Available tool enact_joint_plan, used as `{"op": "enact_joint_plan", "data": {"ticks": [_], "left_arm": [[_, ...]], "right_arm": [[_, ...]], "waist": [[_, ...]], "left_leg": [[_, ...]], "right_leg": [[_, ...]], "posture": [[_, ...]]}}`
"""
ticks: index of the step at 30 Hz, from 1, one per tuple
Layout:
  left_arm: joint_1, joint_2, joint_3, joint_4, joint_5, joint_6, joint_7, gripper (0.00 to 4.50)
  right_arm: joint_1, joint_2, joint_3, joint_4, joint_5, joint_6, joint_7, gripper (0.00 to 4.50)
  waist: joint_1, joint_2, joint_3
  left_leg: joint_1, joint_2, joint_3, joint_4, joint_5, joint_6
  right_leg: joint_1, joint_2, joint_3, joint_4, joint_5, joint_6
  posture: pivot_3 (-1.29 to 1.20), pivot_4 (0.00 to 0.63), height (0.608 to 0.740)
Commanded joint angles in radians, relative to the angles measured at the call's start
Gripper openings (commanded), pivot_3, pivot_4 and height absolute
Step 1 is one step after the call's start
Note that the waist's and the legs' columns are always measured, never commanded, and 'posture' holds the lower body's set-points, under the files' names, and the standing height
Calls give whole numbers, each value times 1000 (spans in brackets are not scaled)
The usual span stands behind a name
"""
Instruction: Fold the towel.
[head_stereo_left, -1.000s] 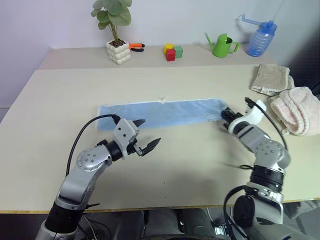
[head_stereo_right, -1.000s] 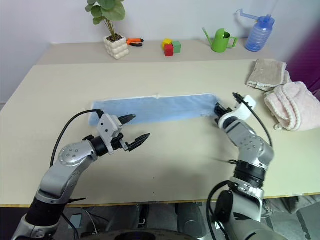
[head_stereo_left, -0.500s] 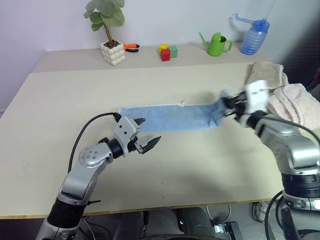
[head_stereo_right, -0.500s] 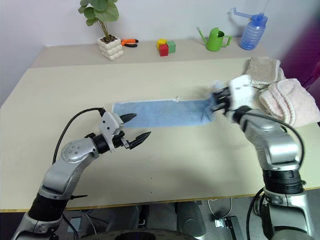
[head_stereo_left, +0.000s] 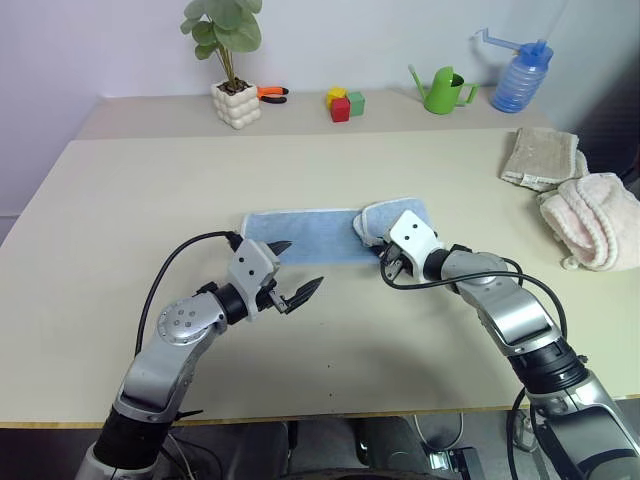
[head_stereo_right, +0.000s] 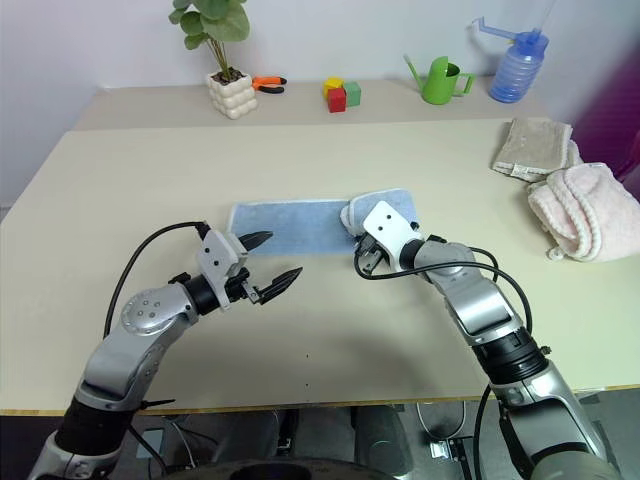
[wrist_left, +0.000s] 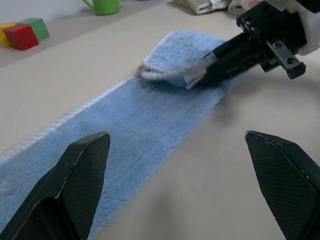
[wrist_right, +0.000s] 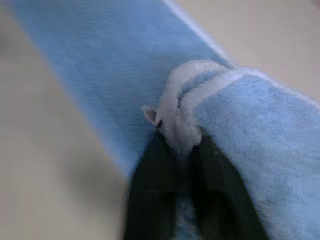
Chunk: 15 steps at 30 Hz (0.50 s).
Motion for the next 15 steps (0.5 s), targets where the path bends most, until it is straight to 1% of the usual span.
{"op": "enact_joint_plan", "data": {"ticks": [1,2,5,7,8,9,10,12,13,15], "left_arm": [[3,9,19,-41,-1,5,8,4426],[3,10,21,-41,-3,7,8,4426],[2,8,32,-37,-13,11,10,4426],[1,5,40,-30,-17,14,15,4426],[3,2,44,-26,-19,16,19,4426],[5,0,47,-24,-21,18,23,4426],[7,-2,49,-23,-23,20,25,4426],[15,-9,51,-19,-24,27,32,4426],[23,-13,52,-14,-22,29,38,4426],[44,-20,57,-5,-21,38,49,4426]], "right_arm": [[20,-4,-77,-95,49,-40,46,2389],[39,-10,-106,-133,84,-50,75,2831],[78,-23,-186,-206,177,-29,134,2831],[73,-7,-248,-194,219,3,116,2831],[62,1,-274,-174,229,20,97,2176],[50,6,-282,-150,212,18,74,1924],[39,9,-283,-128,192,13,54,1492],[4,27,-270,-57,132,-9,-6,423],[-19,42,-251,1,93,-32,-37,15],[-57,78,-218,116,36,-72,-74,15]], "waist": [[0,0,0],[1,0,0],[0,0,0],[-1,0,0],[-1,0,0],[-1,0,0],[-2,0,0],[-3,0,0],[-5,0,0],[-5,0,0]], "left_leg": [[0,0,0,0,0,0],[0,0,0,0,0,0],[0,0,0,0,0,0],[0,0,0,0,0,0],[0,0,0,0,0,0],[0,0,0,0,0,0],[0,0,0,0,0,0],[0,0,0,0,0,0],[1,0,0,0,0,0],[1,0,1,0,0,0]], "right_leg": [[0,0,0,0,0,0],[0,0,0,0,0,0],[0,0,0,0,0,0],[0,0,0,0,0,0],[0,0,0,0,0,0],[0,0,0,0,0,0],[0,0,0,0,0,0],[0,0,0,0,0,0],[0,0,0,0,0,0],[0,0,0,0,0,0]], "posture": [[0,150,727],[0,150,727],[0,150,727],[0,150,727],[0,150,727],[0,150,727],[0,150,727],[0,150,727],[0,150,727],[0,150,727]]}}
